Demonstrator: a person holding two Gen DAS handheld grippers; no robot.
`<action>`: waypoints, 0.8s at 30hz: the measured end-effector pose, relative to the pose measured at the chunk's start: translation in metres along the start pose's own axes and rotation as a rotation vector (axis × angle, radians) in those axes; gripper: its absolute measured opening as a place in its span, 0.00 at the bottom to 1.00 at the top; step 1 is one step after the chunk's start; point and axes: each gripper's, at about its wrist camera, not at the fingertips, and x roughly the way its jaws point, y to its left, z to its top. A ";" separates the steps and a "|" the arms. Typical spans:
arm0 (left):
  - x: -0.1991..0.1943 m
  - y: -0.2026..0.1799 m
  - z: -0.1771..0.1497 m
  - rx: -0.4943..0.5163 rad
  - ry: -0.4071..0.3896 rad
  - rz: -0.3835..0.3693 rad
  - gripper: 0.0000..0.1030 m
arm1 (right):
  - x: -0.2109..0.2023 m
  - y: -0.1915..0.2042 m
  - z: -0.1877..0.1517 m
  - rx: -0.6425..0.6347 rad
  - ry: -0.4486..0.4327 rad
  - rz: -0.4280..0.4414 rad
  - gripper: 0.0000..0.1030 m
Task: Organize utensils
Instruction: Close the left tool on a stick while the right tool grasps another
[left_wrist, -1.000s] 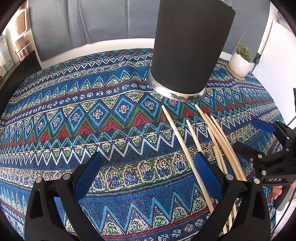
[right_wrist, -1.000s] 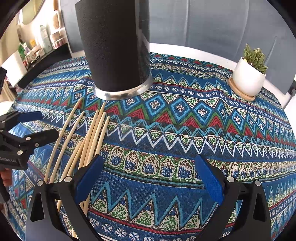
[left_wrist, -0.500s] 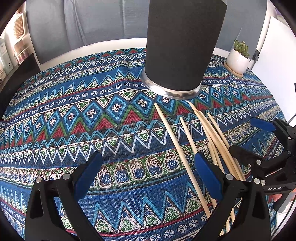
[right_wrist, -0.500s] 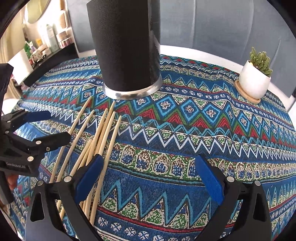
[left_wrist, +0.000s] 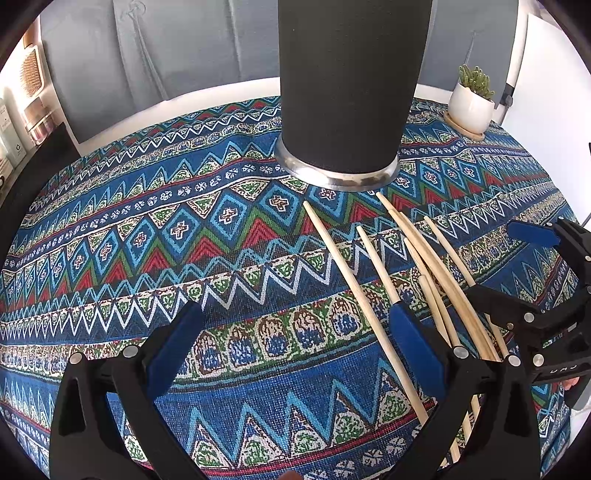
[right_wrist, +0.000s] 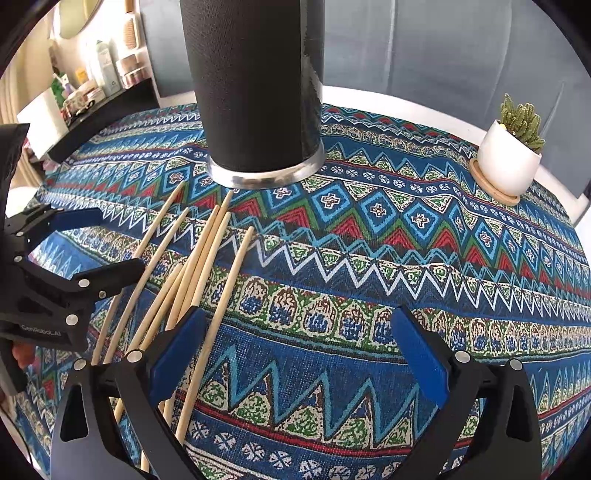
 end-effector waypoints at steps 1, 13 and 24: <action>0.000 0.000 0.000 0.003 0.001 -0.001 0.95 | 0.000 0.000 0.000 -0.005 0.000 0.003 0.92; -0.009 0.024 0.005 -0.028 -0.044 0.010 0.26 | -0.012 -0.009 0.002 -0.027 -0.054 0.092 0.05; -0.018 0.054 0.002 -0.084 -0.040 -0.012 0.05 | -0.022 -0.061 0.006 0.104 -0.098 0.085 0.04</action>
